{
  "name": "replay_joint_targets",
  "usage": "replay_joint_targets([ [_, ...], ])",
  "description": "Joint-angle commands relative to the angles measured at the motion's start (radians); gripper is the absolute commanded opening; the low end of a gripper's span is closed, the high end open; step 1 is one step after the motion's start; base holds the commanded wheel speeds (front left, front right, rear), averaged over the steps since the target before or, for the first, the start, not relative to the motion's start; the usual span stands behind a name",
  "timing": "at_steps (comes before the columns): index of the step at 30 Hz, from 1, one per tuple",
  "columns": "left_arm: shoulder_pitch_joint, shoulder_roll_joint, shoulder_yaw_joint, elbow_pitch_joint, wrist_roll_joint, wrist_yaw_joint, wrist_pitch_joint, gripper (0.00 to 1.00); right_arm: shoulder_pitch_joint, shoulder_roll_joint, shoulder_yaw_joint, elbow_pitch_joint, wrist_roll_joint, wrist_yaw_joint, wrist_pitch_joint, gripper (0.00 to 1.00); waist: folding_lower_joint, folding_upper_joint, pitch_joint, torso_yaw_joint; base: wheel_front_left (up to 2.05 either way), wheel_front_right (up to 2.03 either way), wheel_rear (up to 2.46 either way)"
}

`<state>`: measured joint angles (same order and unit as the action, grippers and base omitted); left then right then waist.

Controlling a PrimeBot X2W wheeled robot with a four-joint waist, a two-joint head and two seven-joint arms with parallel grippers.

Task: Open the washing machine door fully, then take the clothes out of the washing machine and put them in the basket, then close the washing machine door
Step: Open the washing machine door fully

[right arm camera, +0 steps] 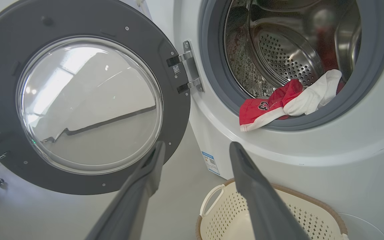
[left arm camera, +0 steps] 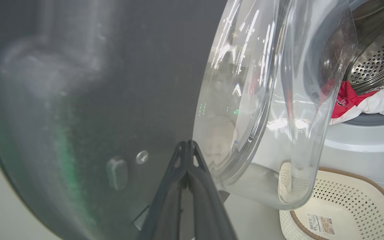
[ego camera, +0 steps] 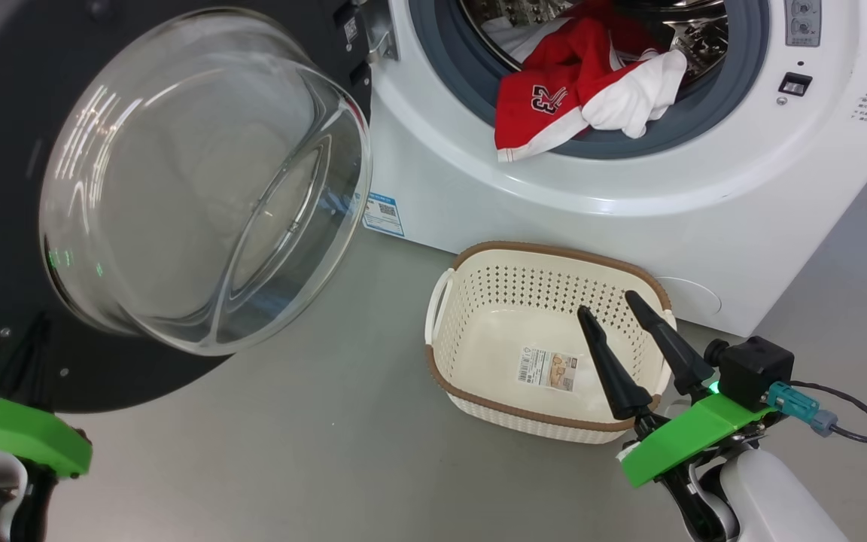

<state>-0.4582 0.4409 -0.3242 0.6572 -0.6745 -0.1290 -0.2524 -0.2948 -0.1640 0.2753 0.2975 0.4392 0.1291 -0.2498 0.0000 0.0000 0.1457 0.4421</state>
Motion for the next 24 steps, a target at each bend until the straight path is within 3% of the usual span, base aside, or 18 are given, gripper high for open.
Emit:
replay_joint_targets([
  [1,-0.005,0.048,0.042,-0.022,0.009,-0.002,-0.009,0.00,-0.012,0.004,0.016,-0.025,-0.004,0.002,-0.012,1.00,0.0000,0.0000,0.000,-0.001,0.00,0.00,0.00],
  [19,0.133,-0.031,0.129,-0.247,0.060,0.021,-0.009,0.03,-0.006,-0.002,0.012,-0.041,-0.001,0.002,-0.012,1.00,0.0000,0.0000,-0.018,-0.044,0.00,0.00,0.00],
  [20,0.142,-0.035,0.132,-0.262,0.062,0.023,-0.009,0.35,-0.005,-0.004,0.012,-0.042,-0.001,0.002,-0.012,1.00,0.0000,0.0000,-0.019,-0.049,0.00,0.00,0.00],
  [21,0.150,-0.037,0.135,-0.276,0.064,0.026,-0.009,0.73,-0.004,-0.005,0.012,-0.043,0.000,0.002,-0.012,1.00,0.0000,0.0000,-0.020,-0.053,0.00,0.00,0.00],
  [22,0.158,-0.039,0.138,-0.290,0.069,0.030,-0.009,1.00,-0.004,-0.006,0.012,-0.043,0.000,0.002,-0.012,1.00,0.0000,0.0000,-0.020,-0.058,0.00,0.00,0.00],
  [24,0.171,-0.044,0.142,-0.314,0.074,0.036,-0.009,1.00,-0.004,-0.007,0.013,-0.044,0.000,0.002,-0.012,1.00,0.0000,0.0000,-0.021,-0.068,0.00,0.00,0.00],
])
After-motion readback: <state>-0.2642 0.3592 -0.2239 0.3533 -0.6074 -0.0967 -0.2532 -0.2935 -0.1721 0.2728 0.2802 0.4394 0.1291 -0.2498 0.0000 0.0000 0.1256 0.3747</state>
